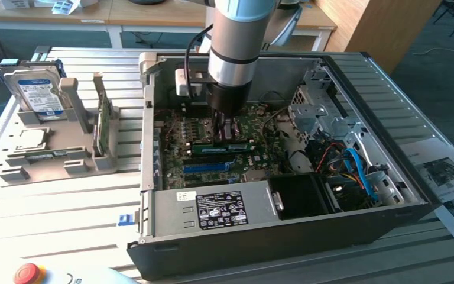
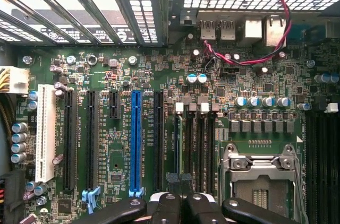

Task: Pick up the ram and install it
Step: 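Press down the ram until it locks into place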

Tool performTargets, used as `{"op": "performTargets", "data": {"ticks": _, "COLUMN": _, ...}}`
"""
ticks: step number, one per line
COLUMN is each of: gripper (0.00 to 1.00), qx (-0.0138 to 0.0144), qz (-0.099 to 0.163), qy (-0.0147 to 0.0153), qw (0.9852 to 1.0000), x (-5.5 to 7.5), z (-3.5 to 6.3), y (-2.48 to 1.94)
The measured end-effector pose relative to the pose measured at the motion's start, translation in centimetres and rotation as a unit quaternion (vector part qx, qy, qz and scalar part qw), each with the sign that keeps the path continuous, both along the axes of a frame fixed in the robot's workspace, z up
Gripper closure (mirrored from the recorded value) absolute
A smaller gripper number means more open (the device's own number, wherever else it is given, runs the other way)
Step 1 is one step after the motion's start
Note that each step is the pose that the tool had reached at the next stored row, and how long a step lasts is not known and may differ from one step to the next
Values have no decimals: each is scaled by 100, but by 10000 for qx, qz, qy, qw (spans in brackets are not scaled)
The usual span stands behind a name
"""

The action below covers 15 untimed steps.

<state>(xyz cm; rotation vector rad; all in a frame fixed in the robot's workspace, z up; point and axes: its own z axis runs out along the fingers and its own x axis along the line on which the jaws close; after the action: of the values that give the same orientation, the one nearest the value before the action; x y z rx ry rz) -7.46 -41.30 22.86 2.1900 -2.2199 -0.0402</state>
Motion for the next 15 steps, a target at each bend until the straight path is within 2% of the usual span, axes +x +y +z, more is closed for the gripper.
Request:
{"op": "performTargets", "data": {"ticks": 11, "gripper": 89, "qx": 1, "qz": 0, "qy": 0, "qw": 10000, "x": 0, "z": -14, "y": -2}}
{"op": "performTargets", "data": {"ticks": 15, "gripper": 89, "qx": 0, "qz": 0, "qy": 0, "qw": 10000, "x": 0, "z": 13, "y": -2}}
